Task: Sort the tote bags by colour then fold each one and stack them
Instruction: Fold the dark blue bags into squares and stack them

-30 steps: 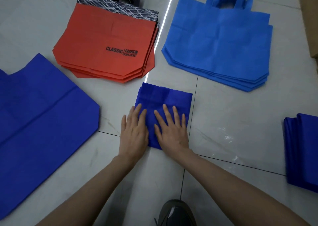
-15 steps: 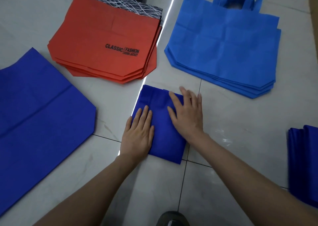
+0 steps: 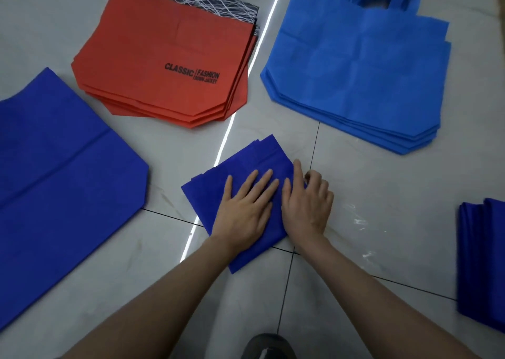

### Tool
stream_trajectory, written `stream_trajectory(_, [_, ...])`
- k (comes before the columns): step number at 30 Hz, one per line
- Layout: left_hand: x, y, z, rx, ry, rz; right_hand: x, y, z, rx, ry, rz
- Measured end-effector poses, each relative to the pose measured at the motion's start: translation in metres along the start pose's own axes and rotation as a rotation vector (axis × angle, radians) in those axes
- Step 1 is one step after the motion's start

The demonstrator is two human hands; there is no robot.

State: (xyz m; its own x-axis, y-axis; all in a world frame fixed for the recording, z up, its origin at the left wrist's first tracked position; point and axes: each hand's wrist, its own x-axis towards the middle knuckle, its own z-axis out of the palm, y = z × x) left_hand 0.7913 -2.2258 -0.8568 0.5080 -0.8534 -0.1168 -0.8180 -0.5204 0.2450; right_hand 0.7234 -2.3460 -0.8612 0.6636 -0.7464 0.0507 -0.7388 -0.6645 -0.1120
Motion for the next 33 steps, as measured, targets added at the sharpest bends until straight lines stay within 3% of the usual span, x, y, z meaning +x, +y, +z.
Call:
stream_trajectory(8, [-0.012,-0.061,-0.007,0.012,-0.002,-0.407,0.002,0.001,0.006,-0.014,-0.159,-0.015])
stream_trajectory(10, [-0.012,-0.057,-0.008,-0.006,-0.002,-0.429,0.004,0.002,0.001,-0.017,-0.120,-0.027])
stream_trajectory(11, [-0.012,-0.056,-0.008,-0.024,0.001,-0.423,0.003,0.001,-0.004,-0.013,-0.060,-0.092])
stream_trajectory(13, [-0.014,-0.059,-0.007,-0.069,0.021,-0.404,-0.007,-0.010,-0.012,0.005,0.025,-0.392])
stream_trajectory(15, [-0.018,-0.064,-0.004,-0.095,0.047,-0.381,-0.017,-0.025,-0.009,0.009,-0.030,-0.717])
stream_trajectory(17, [-0.021,-0.066,-0.002,-0.090,0.057,-0.368,-0.013,-0.035,-0.001,0.003,-0.157,-0.790])
stream_trajectory(20, [-0.020,-0.065,-0.001,-0.069,0.070,-0.395,0.008,-0.030,0.007,-0.050,-0.228,-0.704])
stream_trajectory(24, [-0.019,-0.064,-0.003,-0.060,0.053,-0.414,0.023,-0.023,0.006,-0.022,-0.266,-0.294])
stream_trajectory(27, [-0.018,-0.061,-0.004,-0.062,0.035,-0.459,0.016,-0.029,0.002,-0.083,-0.156,-0.238])
stream_trajectory(31, [-0.033,-0.034,-0.021,-0.319,0.191,-0.721,0.012,-0.033,-0.003,-0.073,-0.178,-0.155])
stream_trajectory(33, [-0.047,-0.018,-0.030,-0.633,0.290,-0.734,0.007,-0.039,-0.009,-0.043,-0.227,-0.059])
